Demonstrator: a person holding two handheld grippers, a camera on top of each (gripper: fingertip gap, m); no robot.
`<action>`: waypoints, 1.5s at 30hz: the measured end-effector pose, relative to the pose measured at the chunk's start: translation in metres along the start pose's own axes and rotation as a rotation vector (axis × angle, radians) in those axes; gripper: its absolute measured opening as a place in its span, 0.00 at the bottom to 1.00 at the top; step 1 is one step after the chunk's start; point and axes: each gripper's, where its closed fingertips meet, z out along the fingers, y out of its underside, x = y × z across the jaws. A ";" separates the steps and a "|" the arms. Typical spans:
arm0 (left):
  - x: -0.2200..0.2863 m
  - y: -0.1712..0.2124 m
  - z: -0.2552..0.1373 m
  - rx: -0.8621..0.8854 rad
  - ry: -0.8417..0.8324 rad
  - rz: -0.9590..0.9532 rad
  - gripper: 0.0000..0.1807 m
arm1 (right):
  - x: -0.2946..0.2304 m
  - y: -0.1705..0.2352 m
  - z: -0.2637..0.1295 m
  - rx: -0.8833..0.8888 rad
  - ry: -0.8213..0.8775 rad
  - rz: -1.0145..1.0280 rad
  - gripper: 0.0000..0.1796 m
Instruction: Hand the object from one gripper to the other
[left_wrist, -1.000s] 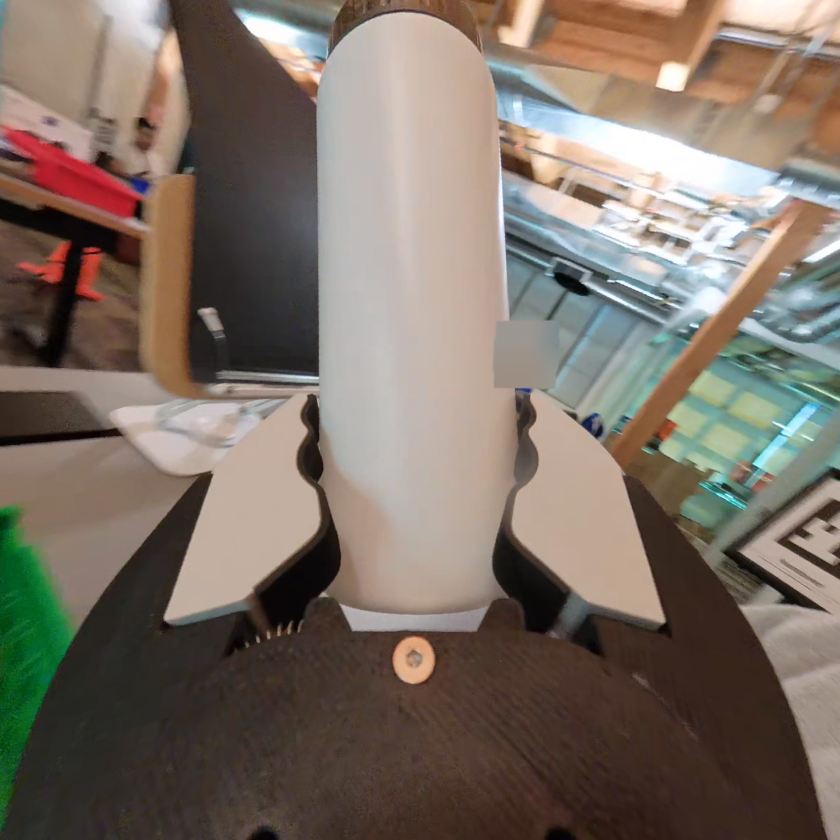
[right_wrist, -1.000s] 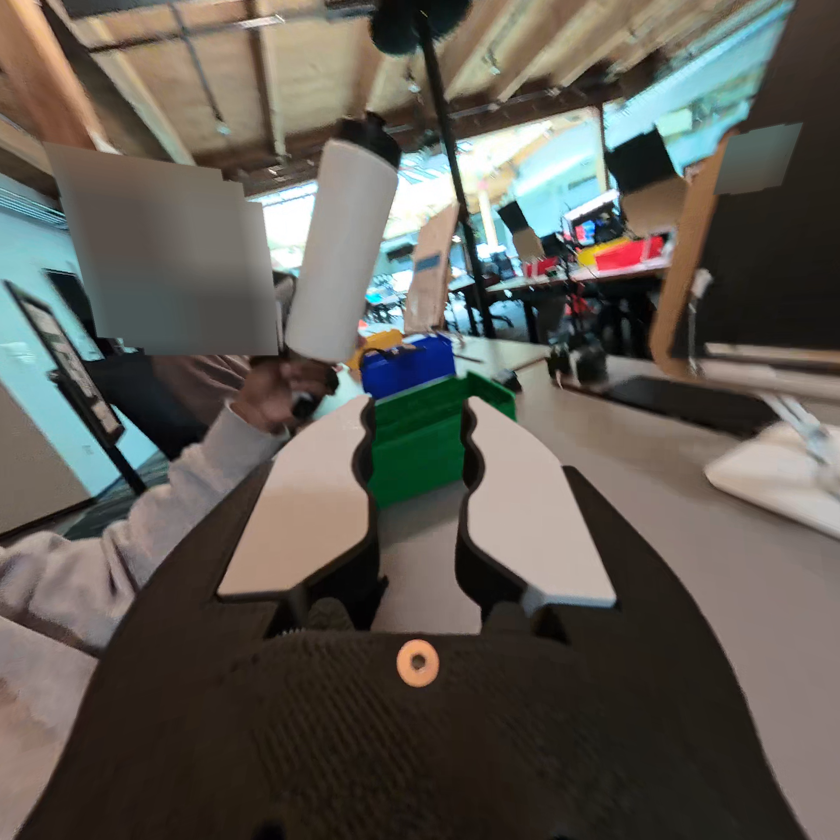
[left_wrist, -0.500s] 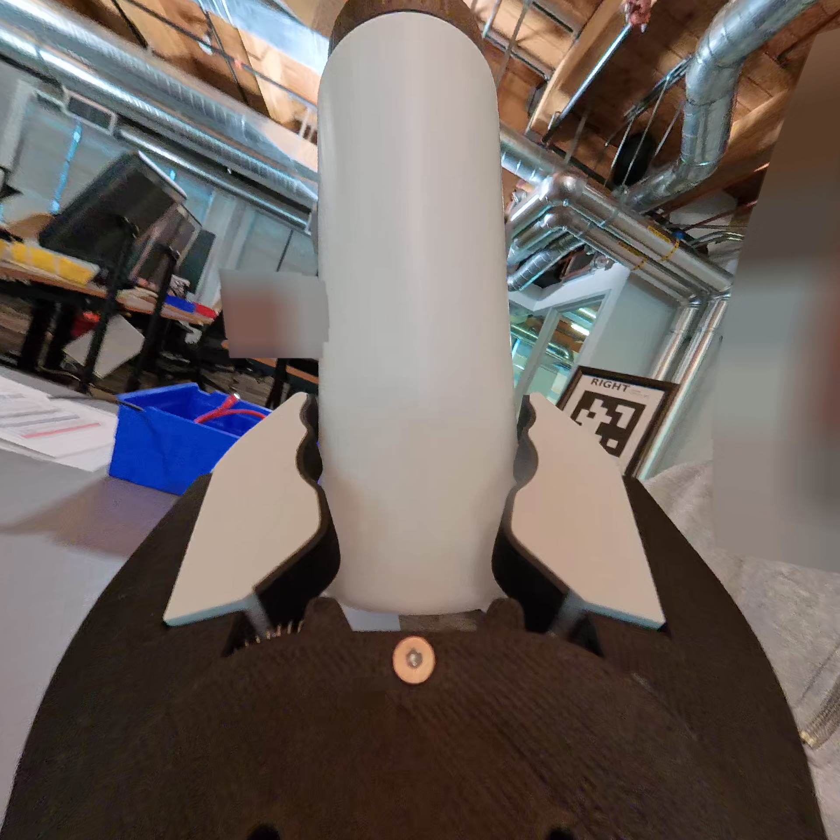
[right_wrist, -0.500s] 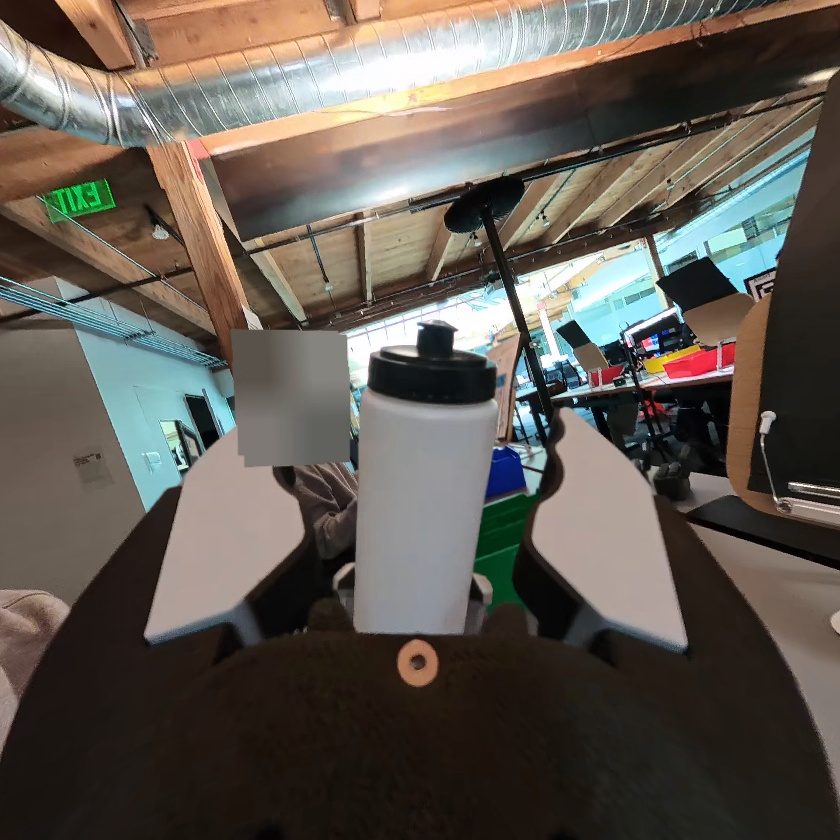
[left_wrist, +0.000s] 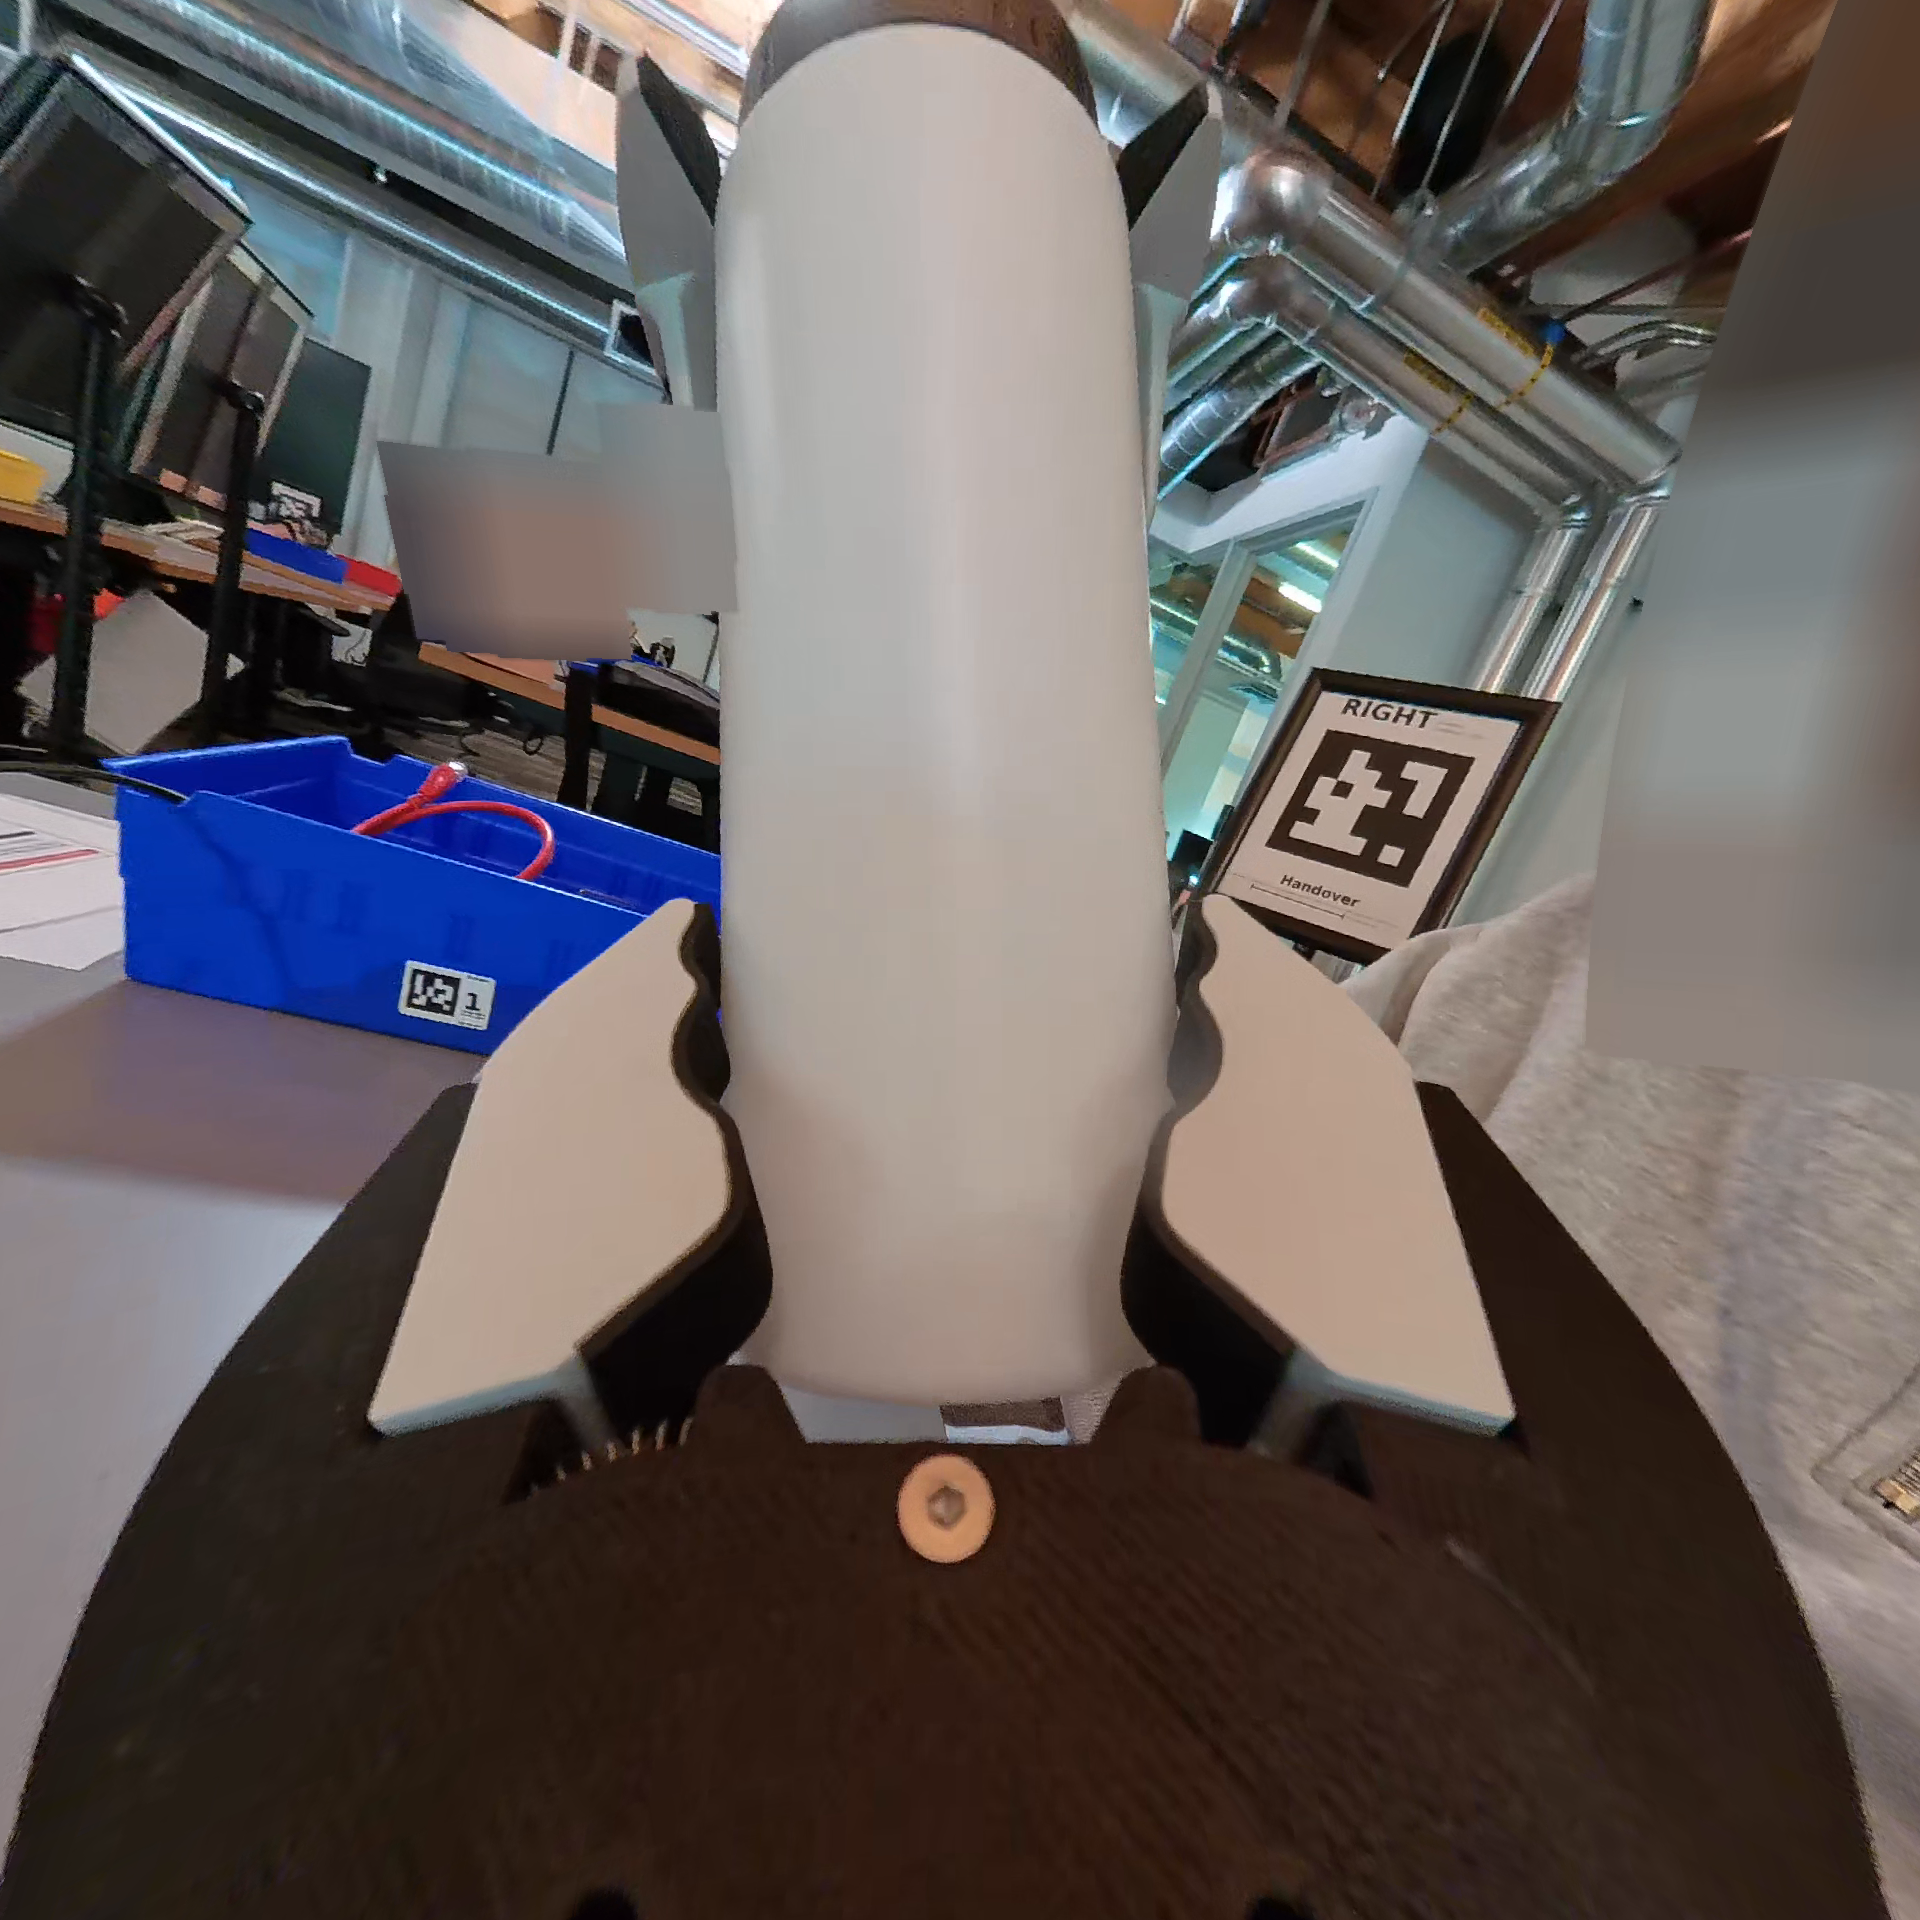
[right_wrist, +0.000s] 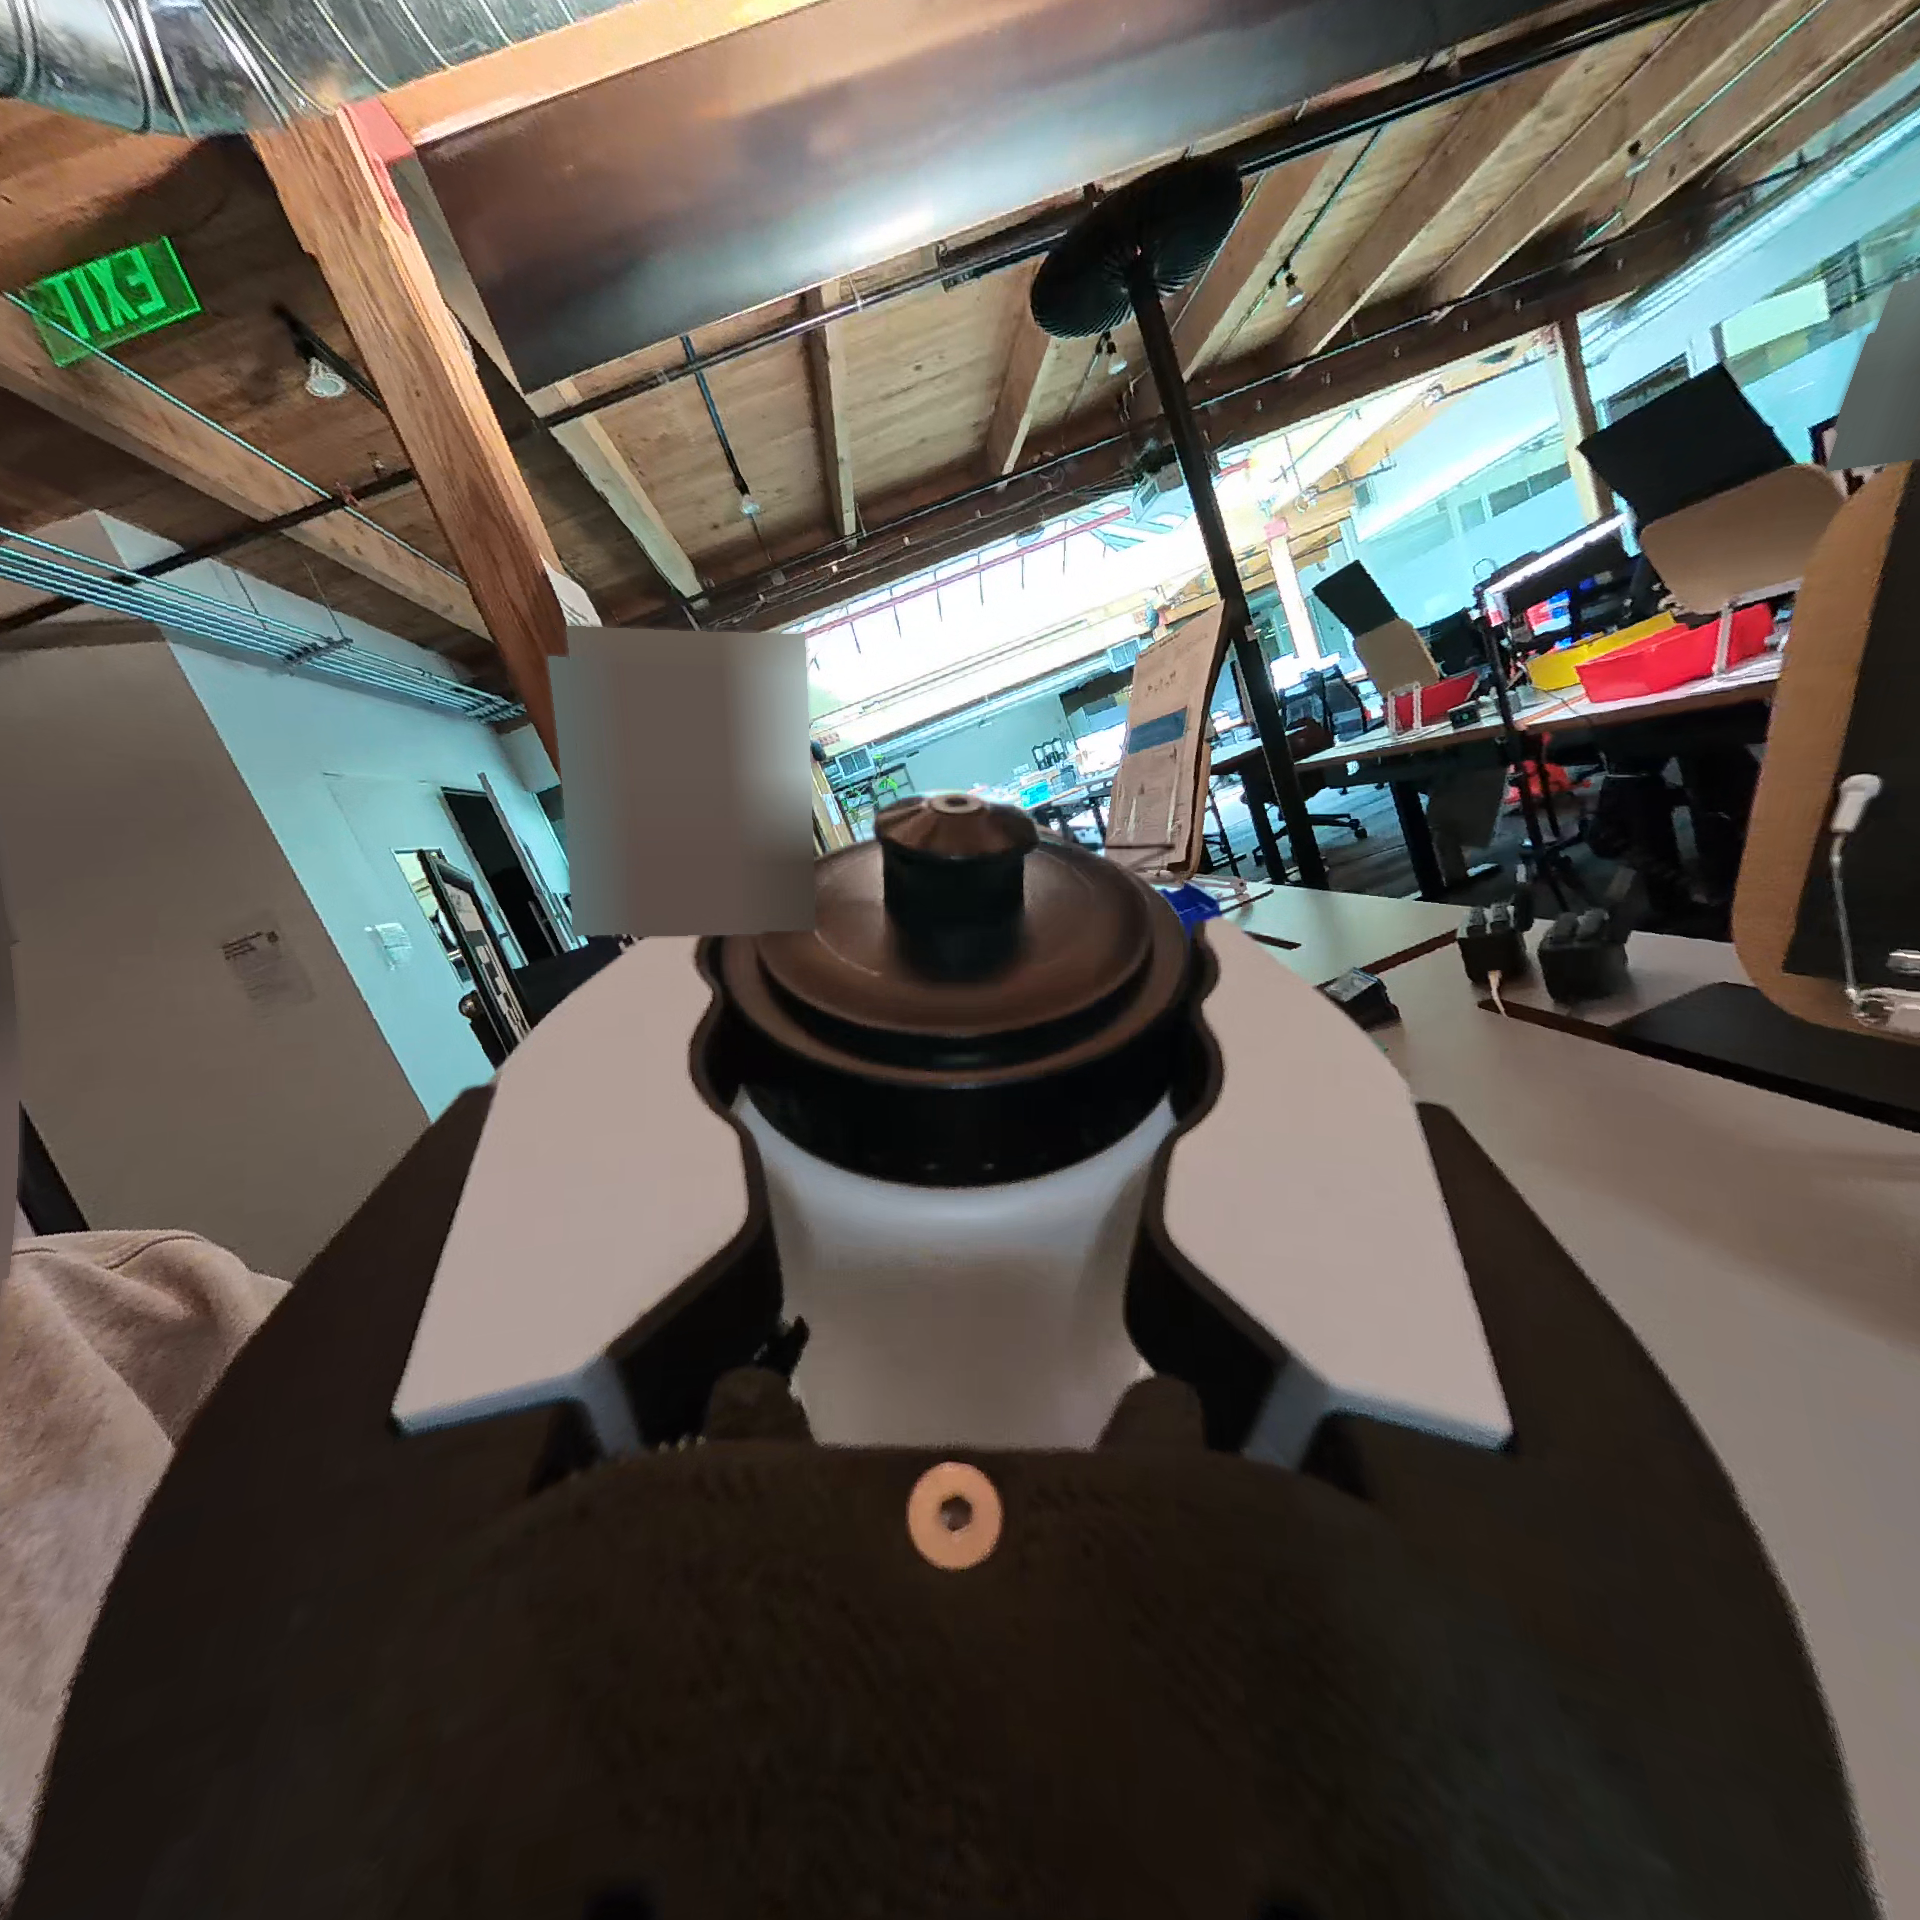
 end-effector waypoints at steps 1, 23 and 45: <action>-0.002 -0.002 -0.001 0.011 -0.012 -0.001 0.47 | 0.002 -0.001 -0.001 0.008 0.008 -0.001 0.46; -0.049 0.082 0.002 -0.474 -0.322 0.226 0.70 | 0.000 0.025 0.005 -0.121 0.050 -0.255 0.46; -0.043 0.042 -0.004 -0.290 -0.337 0.289 0.49 | -0.009 0.012 0.010 -0.020 0.047 -0.283 0.62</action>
